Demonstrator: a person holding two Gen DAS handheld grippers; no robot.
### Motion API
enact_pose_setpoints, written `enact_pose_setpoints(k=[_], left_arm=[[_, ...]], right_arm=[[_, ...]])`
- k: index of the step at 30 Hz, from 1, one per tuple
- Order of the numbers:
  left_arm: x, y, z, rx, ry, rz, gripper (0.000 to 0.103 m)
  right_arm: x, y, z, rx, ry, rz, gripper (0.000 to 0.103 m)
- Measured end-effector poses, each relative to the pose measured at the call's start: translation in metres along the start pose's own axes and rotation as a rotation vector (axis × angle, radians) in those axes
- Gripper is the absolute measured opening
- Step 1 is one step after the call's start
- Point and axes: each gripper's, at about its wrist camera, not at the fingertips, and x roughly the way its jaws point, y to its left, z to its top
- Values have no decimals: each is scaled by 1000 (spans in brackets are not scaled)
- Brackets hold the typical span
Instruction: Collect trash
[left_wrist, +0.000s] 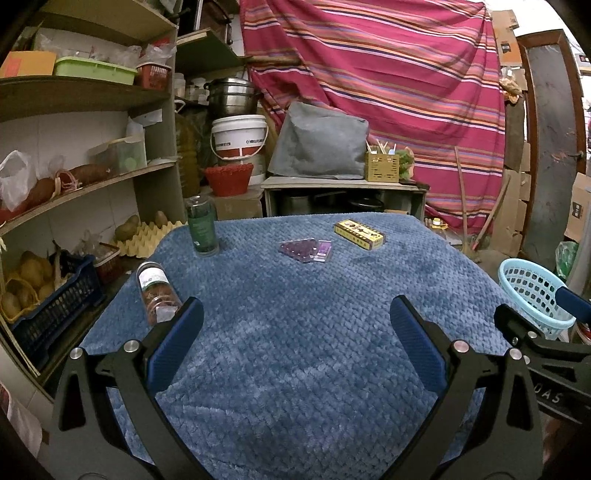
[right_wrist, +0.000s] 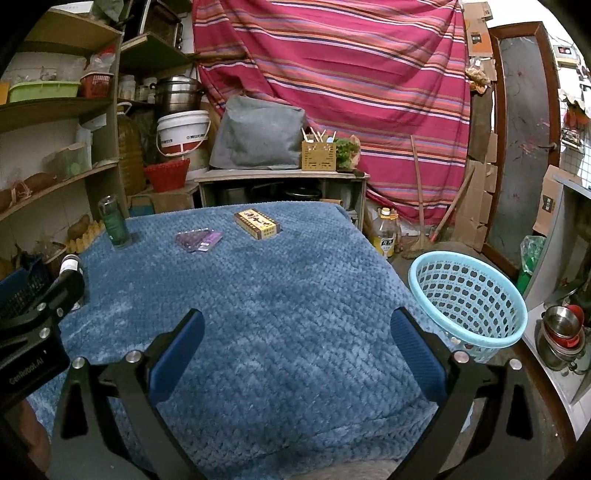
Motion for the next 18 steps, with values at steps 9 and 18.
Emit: enact_pose_setpoints(k=[9,18], left_arm=[[0,1,0,2,1,-1,98],[1,2,0,-1,-2,-1,98]], right_arm=[[0,0,-1,-2,-3,1,98],[-1,0,-1,-6,-9,1,98]])
